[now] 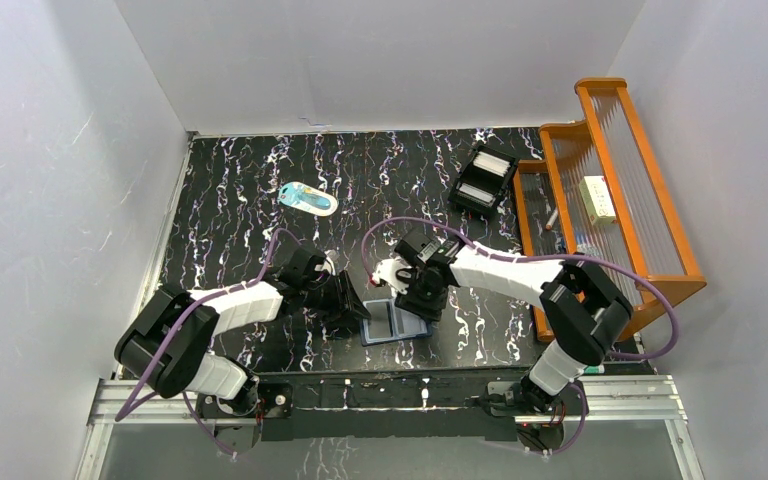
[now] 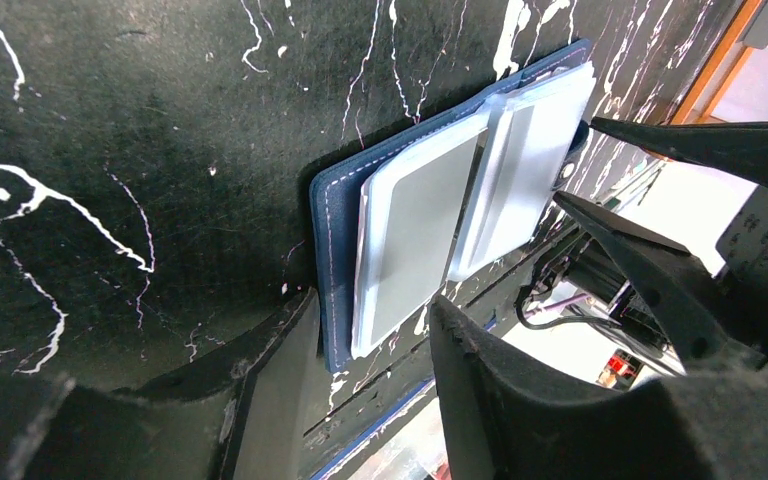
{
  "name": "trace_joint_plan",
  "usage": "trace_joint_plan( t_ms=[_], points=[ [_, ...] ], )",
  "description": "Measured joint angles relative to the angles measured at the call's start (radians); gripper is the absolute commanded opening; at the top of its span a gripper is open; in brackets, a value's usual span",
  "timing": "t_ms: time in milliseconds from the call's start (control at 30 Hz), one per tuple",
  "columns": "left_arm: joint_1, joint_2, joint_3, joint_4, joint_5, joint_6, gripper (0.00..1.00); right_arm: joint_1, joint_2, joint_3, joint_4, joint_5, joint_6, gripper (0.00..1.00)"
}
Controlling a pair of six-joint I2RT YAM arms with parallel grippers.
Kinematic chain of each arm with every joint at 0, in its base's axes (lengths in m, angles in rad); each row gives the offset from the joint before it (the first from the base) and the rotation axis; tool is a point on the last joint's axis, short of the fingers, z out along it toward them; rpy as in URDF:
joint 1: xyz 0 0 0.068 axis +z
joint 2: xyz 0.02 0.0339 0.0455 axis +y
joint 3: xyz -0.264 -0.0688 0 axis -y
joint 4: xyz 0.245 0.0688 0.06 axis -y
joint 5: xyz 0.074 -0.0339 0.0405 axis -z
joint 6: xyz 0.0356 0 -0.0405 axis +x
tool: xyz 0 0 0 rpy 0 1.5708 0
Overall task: Put the credit cards into the card holder
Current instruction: Close the card holder at the center of the board.
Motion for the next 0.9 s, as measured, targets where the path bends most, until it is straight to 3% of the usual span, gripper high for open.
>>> trace_joint_plan(
  t_ms=[300, 567, 900],
  points=[
    [0.019, -0.033, -0.002, -0.047, -0.005, 0.002, 0.50, -0.002, 0.030, -0.003, 0.039, -0.040, -0.030, 0.13],
    [0.175, -0.220, -0.024, -0.234, -0.041, 0.073, 0.61, 0.025, 0.029, -0.023, 0.212, -0.137, -0.013, 0.12],
    [0.190, -0.249, -0.045, -0.312, -0.059, 0.082, 0.68, 0.031, 0.012, -0.145, 0.524, -0.146, 0.209, 0.11]
  ],
)
